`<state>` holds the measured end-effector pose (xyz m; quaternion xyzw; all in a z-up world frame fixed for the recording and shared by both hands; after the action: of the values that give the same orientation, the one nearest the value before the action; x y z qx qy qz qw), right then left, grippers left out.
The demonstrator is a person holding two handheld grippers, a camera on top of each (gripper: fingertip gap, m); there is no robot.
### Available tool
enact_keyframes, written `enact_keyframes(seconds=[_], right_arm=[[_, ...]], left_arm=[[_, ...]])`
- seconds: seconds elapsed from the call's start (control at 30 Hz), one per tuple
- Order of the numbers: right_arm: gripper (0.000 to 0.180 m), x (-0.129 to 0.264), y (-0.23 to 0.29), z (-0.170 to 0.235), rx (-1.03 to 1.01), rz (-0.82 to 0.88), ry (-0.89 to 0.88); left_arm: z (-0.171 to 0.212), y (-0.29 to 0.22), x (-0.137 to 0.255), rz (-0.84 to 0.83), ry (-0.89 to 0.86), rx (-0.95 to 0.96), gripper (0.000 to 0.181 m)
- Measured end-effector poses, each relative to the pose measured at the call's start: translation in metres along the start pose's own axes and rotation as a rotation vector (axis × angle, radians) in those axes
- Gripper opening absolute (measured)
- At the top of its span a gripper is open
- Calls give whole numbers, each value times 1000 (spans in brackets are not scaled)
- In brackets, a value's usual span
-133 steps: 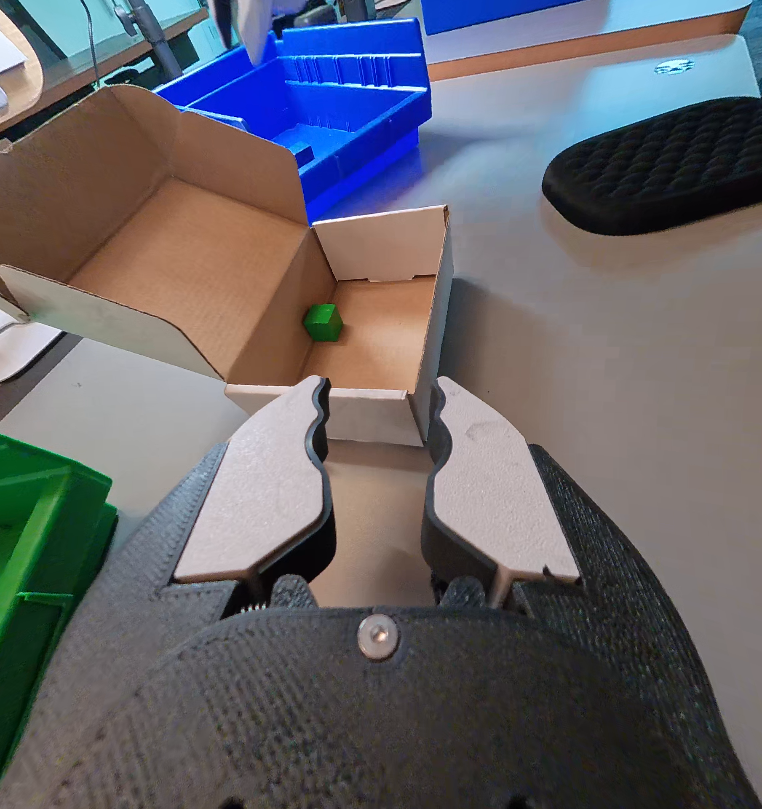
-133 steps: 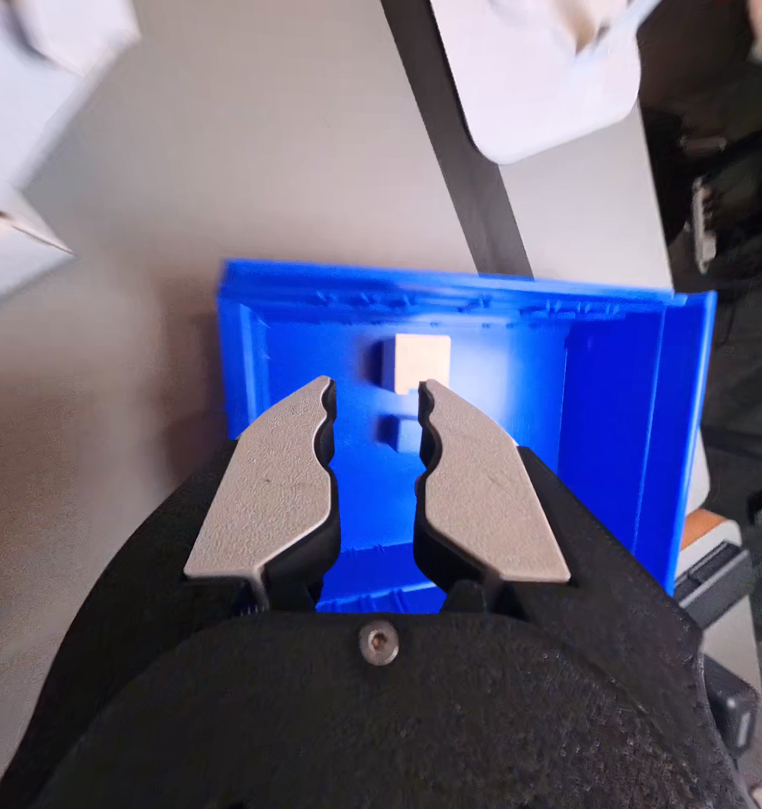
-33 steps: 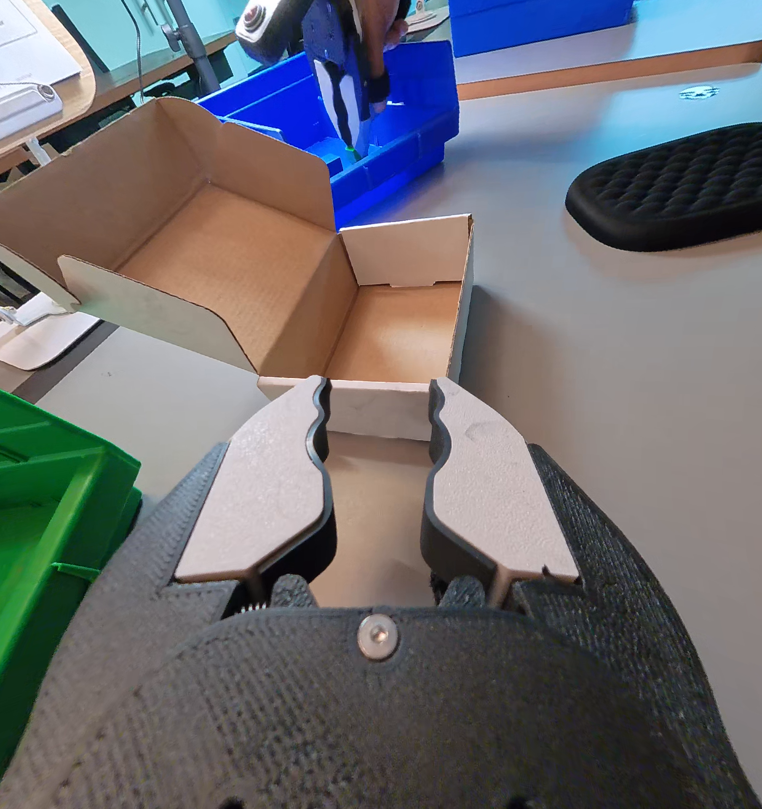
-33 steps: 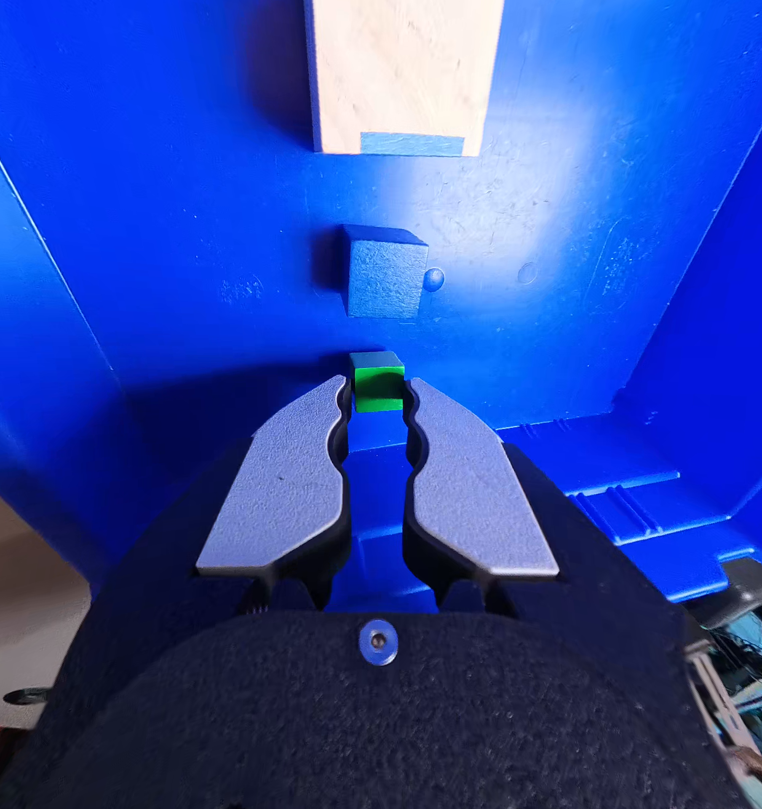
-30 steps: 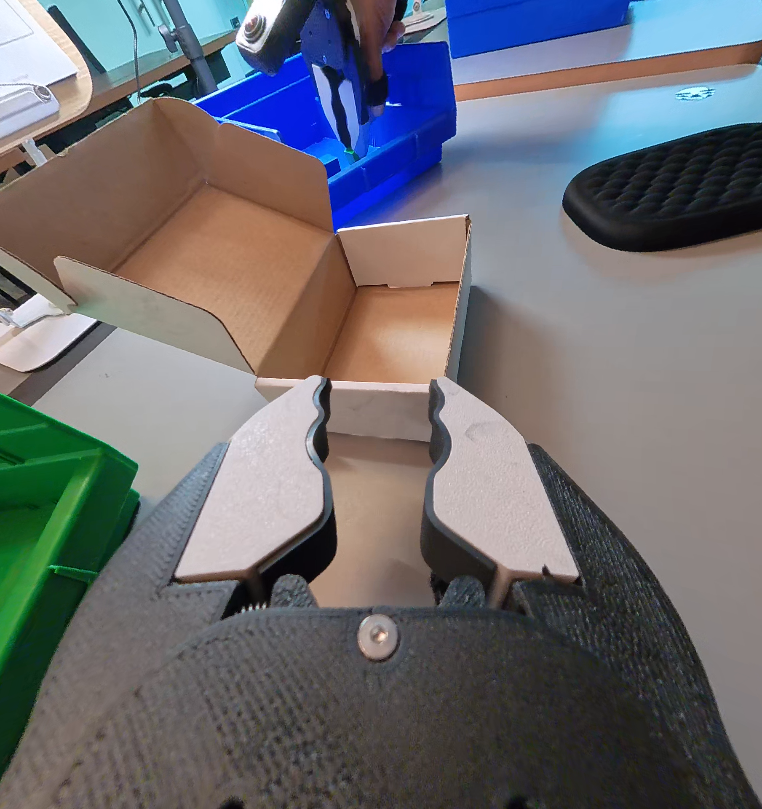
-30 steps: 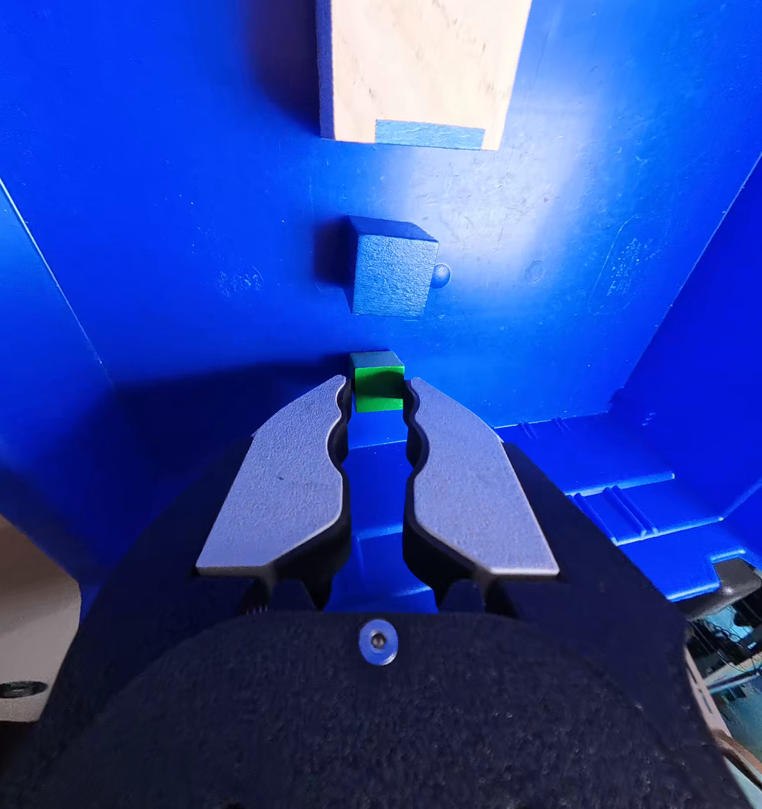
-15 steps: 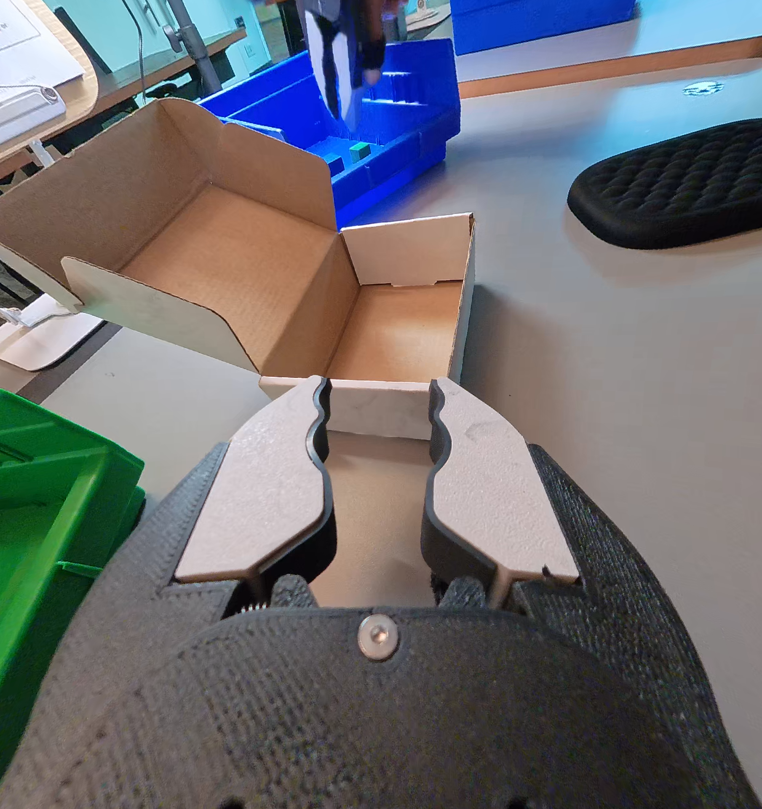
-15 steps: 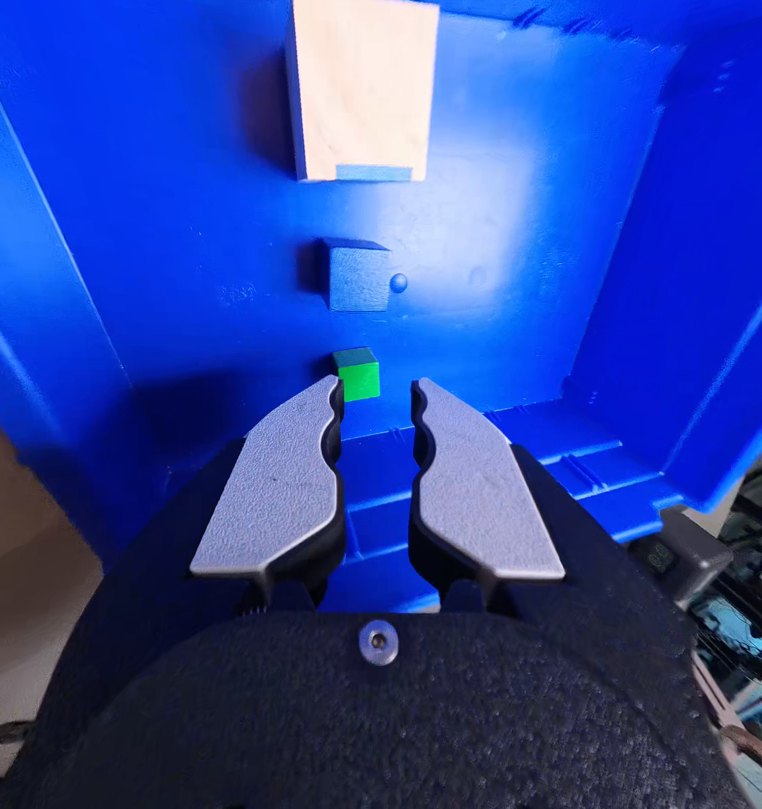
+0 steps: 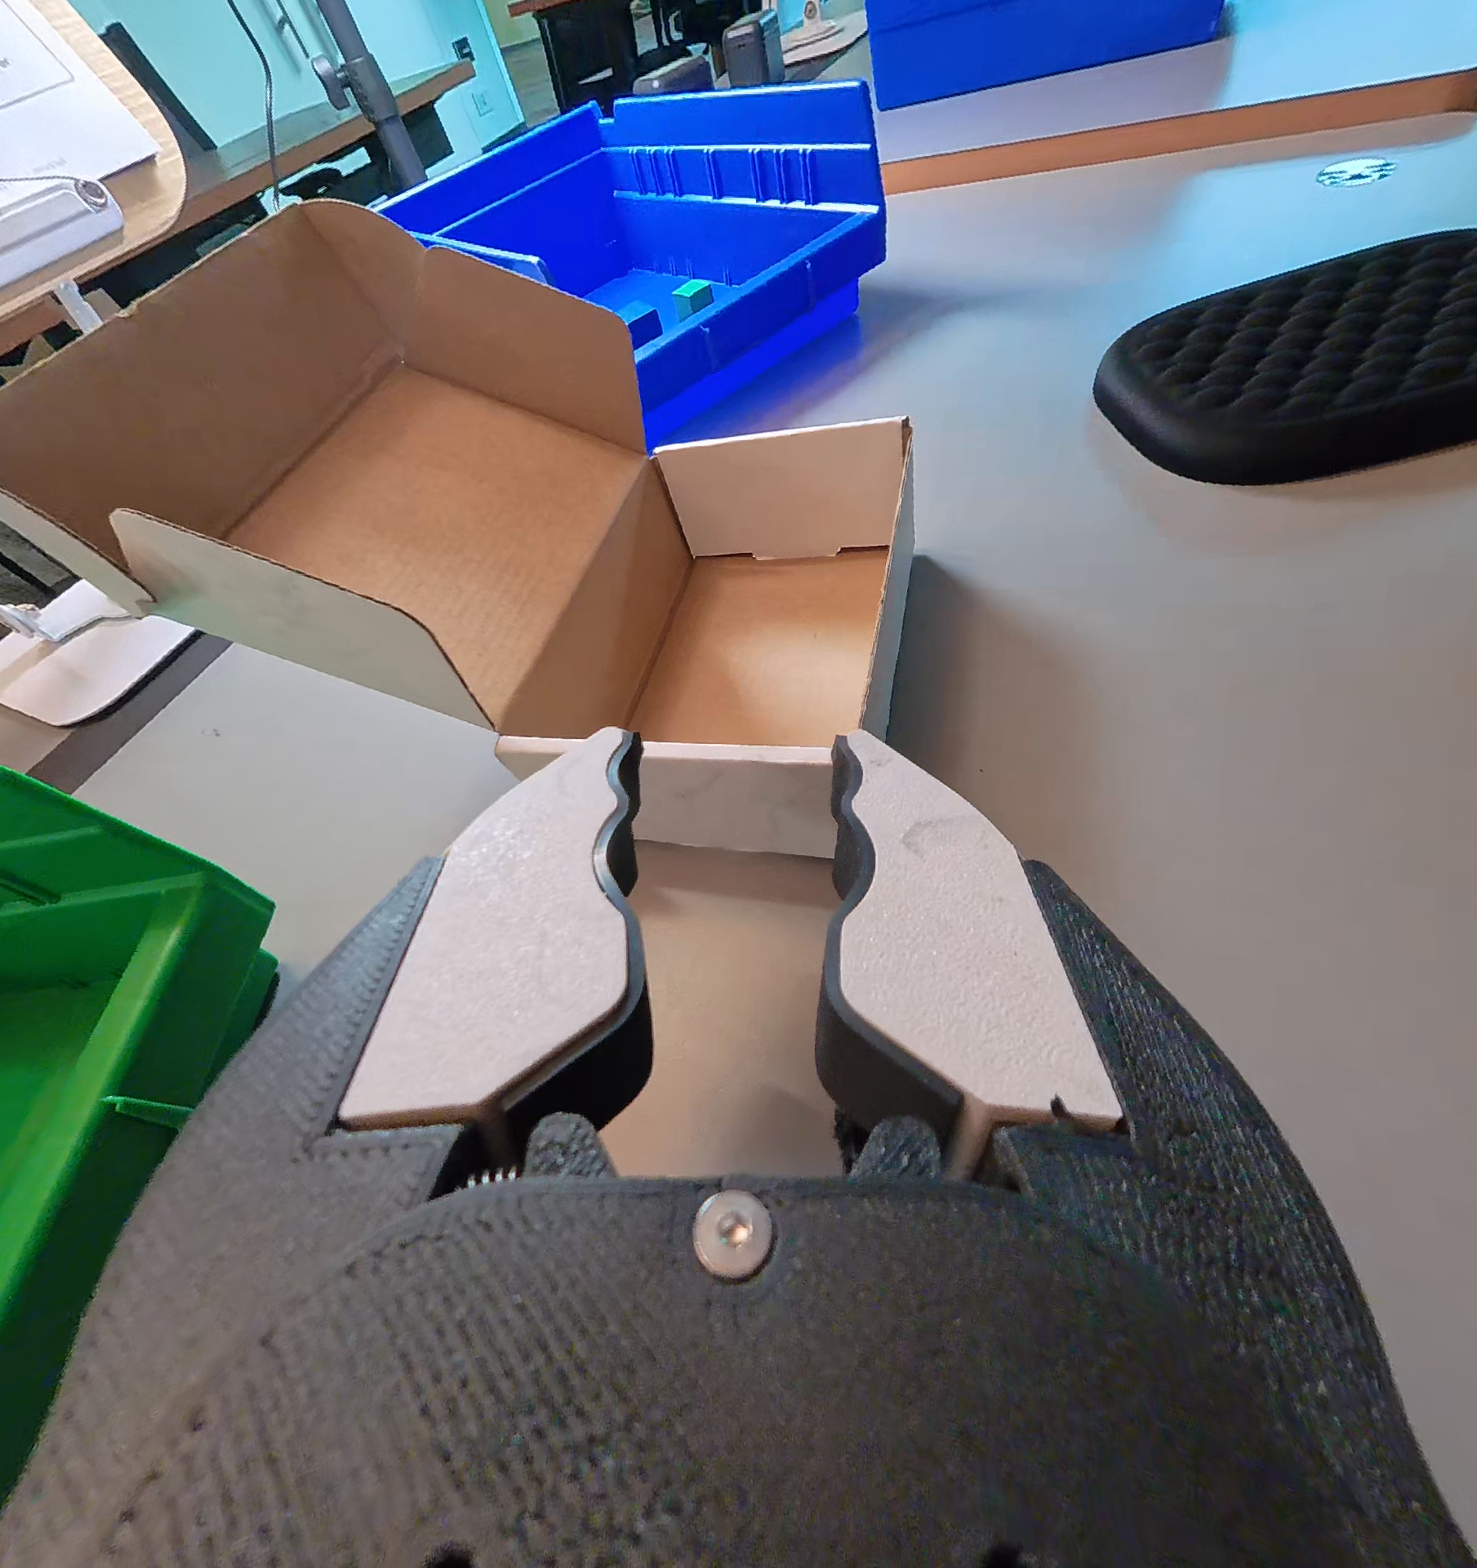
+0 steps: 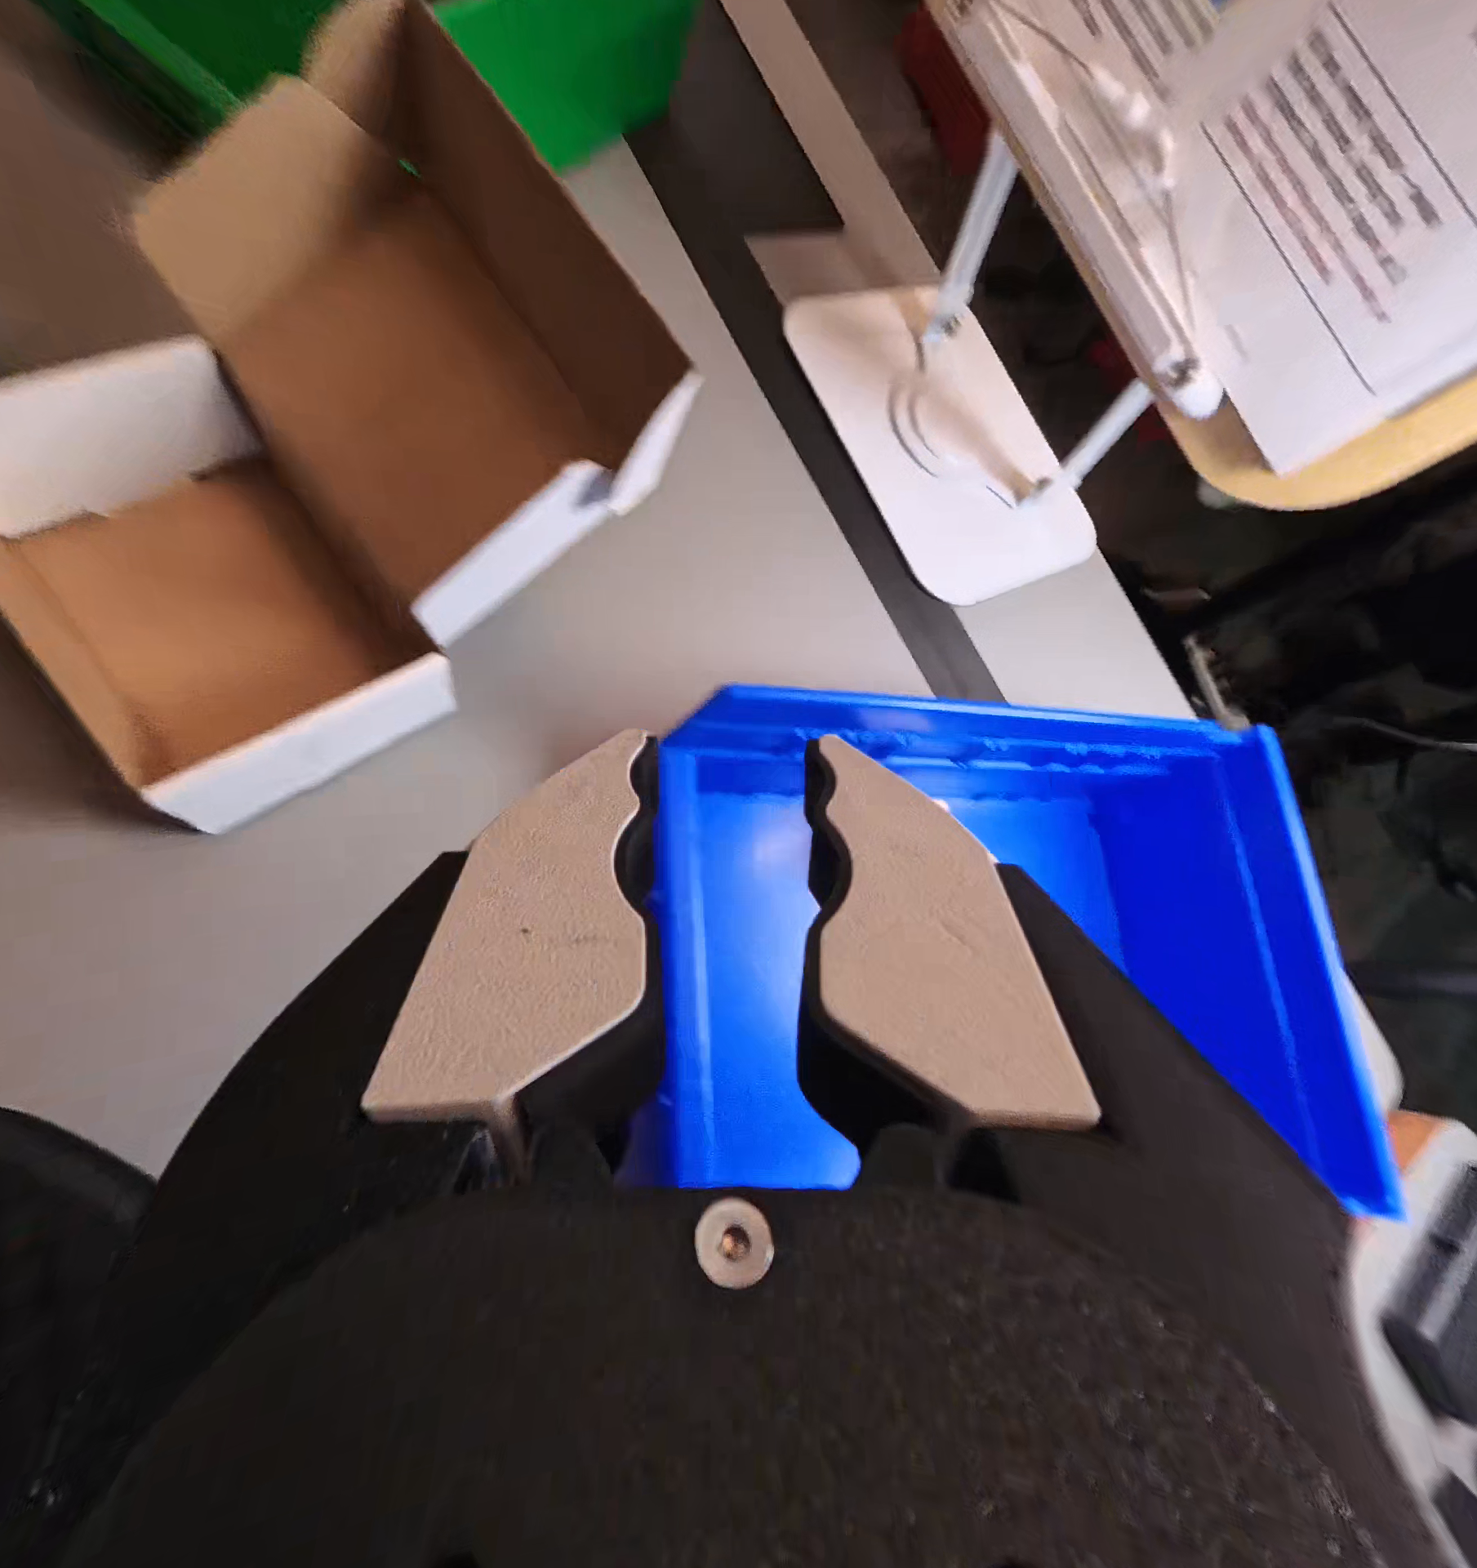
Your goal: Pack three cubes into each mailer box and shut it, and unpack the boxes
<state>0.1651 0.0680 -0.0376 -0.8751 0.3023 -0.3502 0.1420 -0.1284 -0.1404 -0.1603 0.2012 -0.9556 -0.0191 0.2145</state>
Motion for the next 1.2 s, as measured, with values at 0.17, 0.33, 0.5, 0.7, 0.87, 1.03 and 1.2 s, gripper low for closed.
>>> enact_keyframes(seconds=[0.17,0.33,0.5,0.7,0.87,1.03,1.2], right_arm=[[36,-5,72,3,-79,-66,-74],[34,-37,98,14,-354,-130,-76],[32,-58,94,5,-570,-185,-54],[14,-75,102,-5,-533,-123,-20],[11,-57,122,-5,-340,59,-116],[11,-29,152,8,-224,105,-186],[12,-17,177,25,-215,22,-155]], left_arm=[[0,6,2,-24,-17,34,43],[-6,36,5,-122,-98,146,46],[-22,81,5,-150,-137,347,44],[-31,100,-16,-120,-79,439,31],[-33,90,-17,-137,-95,330,20],[-30,61,-9,-35,-93,251,14],[-12,40,-11,28,-22,258,14]])
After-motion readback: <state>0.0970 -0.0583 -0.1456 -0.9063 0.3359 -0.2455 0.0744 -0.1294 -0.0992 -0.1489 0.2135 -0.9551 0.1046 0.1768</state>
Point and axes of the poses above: each gripper's, where its closed fingertips meet, x back along the fingers, z out of its underside, y = z × x across the jaws, the point moved 7 cm from there along x, back along the fingers, and after that the axes turned 15 degrees about z, right-handed, at the moved point
